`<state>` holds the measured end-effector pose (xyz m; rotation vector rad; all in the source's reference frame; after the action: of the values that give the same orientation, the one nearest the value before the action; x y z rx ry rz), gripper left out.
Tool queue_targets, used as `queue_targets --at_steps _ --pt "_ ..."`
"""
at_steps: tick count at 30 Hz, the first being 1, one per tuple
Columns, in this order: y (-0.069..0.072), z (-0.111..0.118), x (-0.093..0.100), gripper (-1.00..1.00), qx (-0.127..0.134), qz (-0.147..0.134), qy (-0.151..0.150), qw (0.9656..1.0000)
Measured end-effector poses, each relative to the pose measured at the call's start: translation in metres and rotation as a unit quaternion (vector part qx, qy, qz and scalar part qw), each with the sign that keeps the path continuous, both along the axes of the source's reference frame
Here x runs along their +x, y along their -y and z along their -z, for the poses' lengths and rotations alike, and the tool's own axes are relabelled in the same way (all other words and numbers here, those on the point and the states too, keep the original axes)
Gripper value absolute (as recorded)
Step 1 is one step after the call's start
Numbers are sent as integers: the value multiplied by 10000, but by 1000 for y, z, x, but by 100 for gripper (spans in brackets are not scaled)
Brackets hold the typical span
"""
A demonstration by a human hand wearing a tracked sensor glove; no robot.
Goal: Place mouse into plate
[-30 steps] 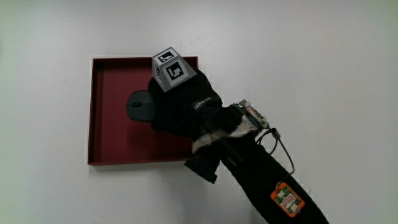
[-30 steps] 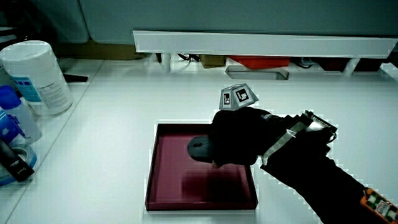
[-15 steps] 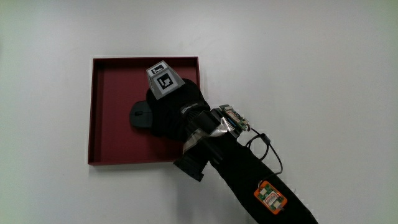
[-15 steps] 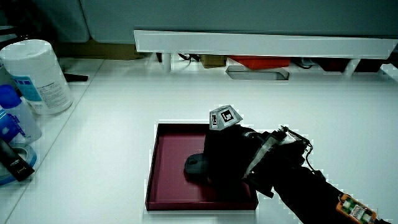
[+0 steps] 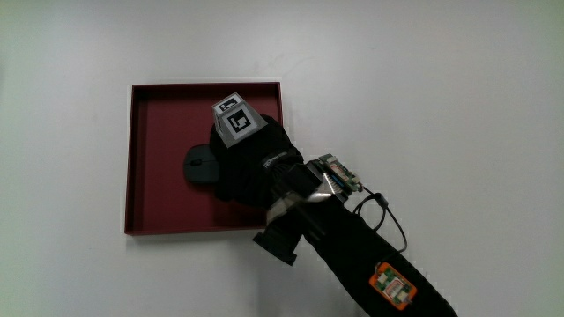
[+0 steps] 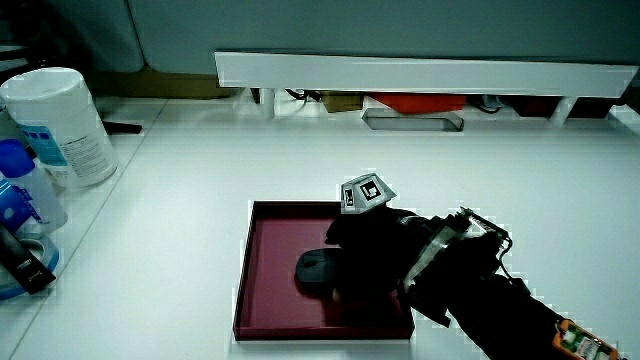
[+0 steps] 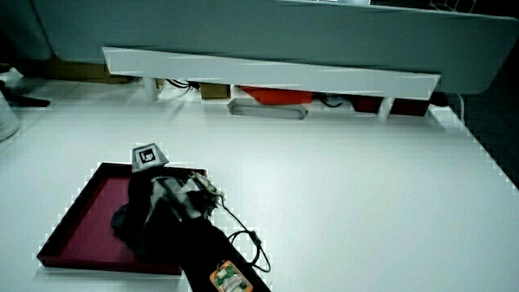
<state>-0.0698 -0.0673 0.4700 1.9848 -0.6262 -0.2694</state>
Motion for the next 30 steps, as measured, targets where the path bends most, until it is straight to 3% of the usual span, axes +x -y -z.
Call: queue_targets --at_steps 2,4,6,7,8,9,10,11,13,14,15,19,21,22,23,24,25,27,30 --pt "-3 14 4 -67 -90 84 381 9992" --pt "-6 33 8 -83 232 91 571 9981" --pt "-13 54 13 -100 188 192 964 9950" --pt "-16 65 15 -100 443 242 1081 9929" --pt "-21 72 17 -100 366 309 1080 9930" --pt "-23 77 22 -100 626 265 774 9947" --pt "-26 82 26 -100 685 242 791 9942" --pt "-29 88 30 -100 350 302 1001 9939" --pt "-33 103 40 -100 546 333 1252 9901" --pt "-35 107 44 -100 539 309 1181 9911" --pt "-36 113 50 -100 836 238 1189 9891" --pt "-44 130 74 -100 1092 267 1229 9860" --pt "-49 136 86 -100 1046 246 1338 9852" --pt "-52 137 92 -100 893 362 1324 9865" --pt "-53 145 96 -100 879 311 1483 9845" --pt "-54 150 101 -100 1119 189 1411 9835" --pt "-56 158 105 -100 1153 228 1649 9793" --pt "-60 171 109 -100 1023 258 1738 9791" --pt "-65 183 111 -100 1133 287 1851 9758"
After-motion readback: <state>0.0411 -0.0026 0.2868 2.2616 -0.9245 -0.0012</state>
